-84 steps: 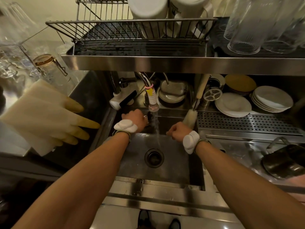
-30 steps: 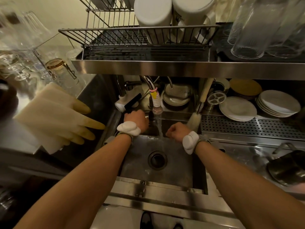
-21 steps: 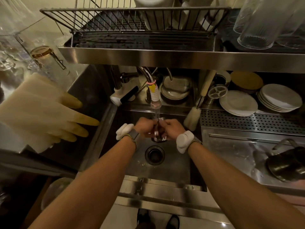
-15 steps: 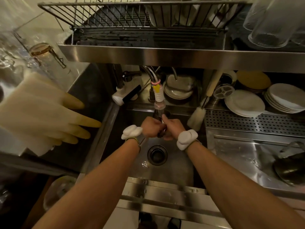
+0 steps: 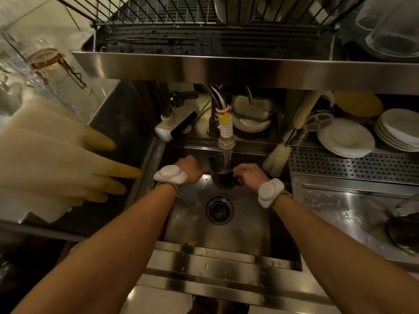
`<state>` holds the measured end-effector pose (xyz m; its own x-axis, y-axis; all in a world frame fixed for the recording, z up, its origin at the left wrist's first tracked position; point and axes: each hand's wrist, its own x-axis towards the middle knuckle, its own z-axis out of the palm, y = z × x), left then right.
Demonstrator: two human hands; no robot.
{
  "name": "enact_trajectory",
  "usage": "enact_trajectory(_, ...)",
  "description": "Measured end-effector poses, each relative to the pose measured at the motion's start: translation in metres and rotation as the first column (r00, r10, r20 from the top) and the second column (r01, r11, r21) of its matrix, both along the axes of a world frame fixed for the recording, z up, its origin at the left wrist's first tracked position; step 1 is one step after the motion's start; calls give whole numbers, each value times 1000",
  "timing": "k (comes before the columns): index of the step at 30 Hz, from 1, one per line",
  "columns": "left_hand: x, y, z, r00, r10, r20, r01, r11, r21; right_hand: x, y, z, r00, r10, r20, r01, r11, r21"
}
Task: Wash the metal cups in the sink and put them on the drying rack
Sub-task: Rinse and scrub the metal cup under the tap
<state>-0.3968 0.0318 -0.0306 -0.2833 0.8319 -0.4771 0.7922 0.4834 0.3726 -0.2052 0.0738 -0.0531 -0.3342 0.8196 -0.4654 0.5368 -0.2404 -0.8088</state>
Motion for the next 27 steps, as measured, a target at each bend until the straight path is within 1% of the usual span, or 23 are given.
enact_trajectory(2,1,0,-2,1000,-20,0,20,1000,1,2,5,0,1000,-26,18,26,1000,14)
enact_trajectory(5,0,0,-5,999,-32,-7,32,999,-9,-4,3,5,999,29,31,-30,999,19)
enact_trajectory(7,-3,1,-4,1000,-31,-2,31,1000,-4,-1,6,8,999,29,29,-29,1000,-2)
enact_trajectory(11,-7,1,-2,999,-46,-4,46,999,3,-3,5,8,998,32,48,-35,998,58)
enact_trajectory(14,-10,3,-2,999,-43,-2,43,999,2,-4,3,13,995,74,62,-77,996,50)
enact_trajectory(18,-6,0,-5,998,-66,-7,66,998,-5,0,8,12,996,28,86,-36,995,97)
enact_trajectory(20,-4,0,-5,997,-75,-9,75,997,-21,-5,6,14,995,58,79,-65,993,96)
enact_trajectory(23,-4,1,-6,998,-68,4,68,997,-24,3,4,19,982,106,155,-123,987,102)
enact_trajectory(27,4,-5,3,994,-106,8,106,994,1,19,3,29,946,106,306,-182,956,231)
